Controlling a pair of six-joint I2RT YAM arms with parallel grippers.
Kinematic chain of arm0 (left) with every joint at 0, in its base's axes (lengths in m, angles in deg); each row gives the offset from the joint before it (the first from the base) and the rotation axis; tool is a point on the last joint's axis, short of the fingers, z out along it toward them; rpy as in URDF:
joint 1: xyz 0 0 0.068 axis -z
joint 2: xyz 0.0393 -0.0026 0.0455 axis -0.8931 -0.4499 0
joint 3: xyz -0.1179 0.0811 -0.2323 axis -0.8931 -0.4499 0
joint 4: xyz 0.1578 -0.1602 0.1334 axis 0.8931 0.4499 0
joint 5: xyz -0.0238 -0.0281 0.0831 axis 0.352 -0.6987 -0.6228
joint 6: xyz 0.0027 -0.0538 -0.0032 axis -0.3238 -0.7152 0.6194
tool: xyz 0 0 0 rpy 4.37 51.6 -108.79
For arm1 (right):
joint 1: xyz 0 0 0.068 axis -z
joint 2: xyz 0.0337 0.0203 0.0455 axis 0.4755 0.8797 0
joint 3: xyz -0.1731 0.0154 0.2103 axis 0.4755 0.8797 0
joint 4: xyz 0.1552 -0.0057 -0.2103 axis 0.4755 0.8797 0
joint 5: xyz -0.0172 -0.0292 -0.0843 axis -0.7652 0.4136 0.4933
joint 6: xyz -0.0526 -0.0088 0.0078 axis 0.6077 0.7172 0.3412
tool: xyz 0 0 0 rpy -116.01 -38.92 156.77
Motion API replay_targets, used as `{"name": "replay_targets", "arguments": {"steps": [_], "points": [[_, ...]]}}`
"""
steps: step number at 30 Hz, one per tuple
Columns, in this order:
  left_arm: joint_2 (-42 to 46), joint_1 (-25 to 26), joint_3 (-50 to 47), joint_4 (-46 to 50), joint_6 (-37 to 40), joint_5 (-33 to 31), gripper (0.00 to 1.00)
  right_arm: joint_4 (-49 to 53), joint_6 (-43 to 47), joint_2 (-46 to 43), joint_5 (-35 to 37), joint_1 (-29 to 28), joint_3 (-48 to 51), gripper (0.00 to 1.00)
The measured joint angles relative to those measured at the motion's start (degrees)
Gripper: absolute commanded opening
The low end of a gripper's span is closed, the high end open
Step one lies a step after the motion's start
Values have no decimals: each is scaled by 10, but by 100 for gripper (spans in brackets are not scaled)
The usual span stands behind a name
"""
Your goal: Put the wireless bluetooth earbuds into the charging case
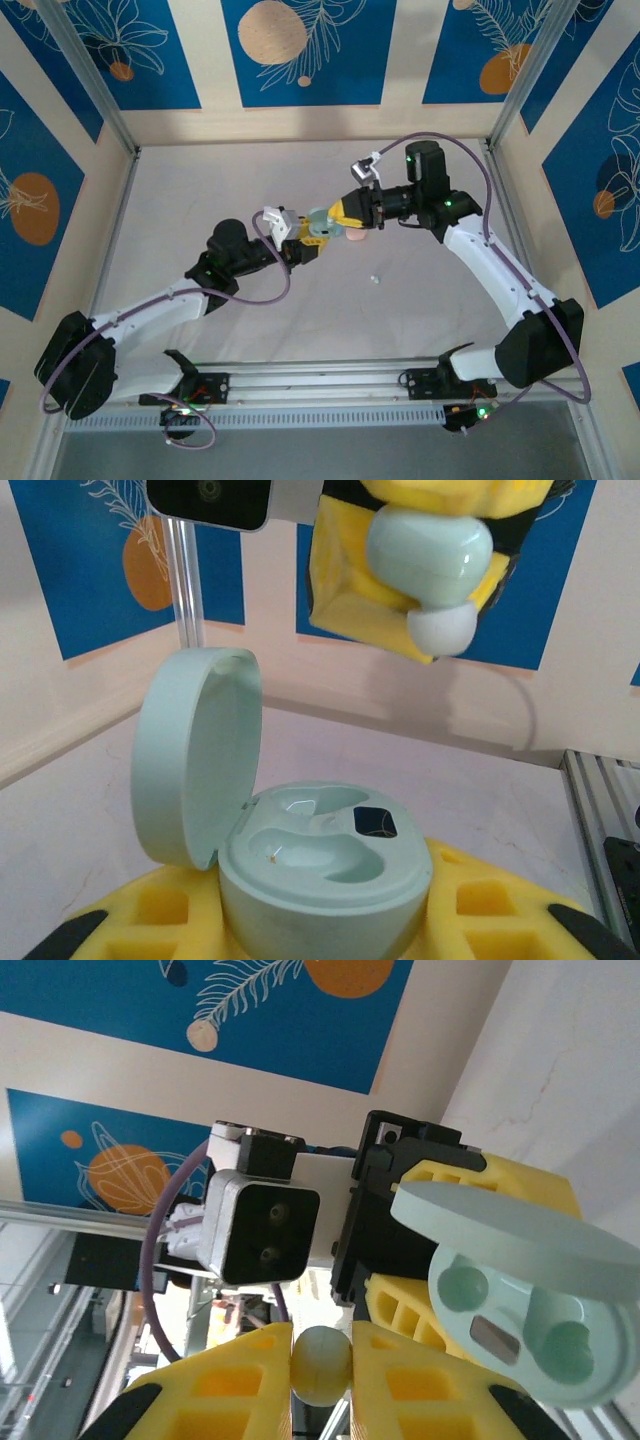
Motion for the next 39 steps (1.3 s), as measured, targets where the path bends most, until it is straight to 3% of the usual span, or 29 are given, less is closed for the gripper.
{"name": "replay_targets", "arguments": {"steps": [13, 39], "points": [[-6, 2, 0, -35, -1, 0, 33, 60, 63, 13, 105, -45, -24, 18], [-16, 5, -1, -33, 0, -16, 34, 156, 118, 42, 186, -77, -80, 22]]}}
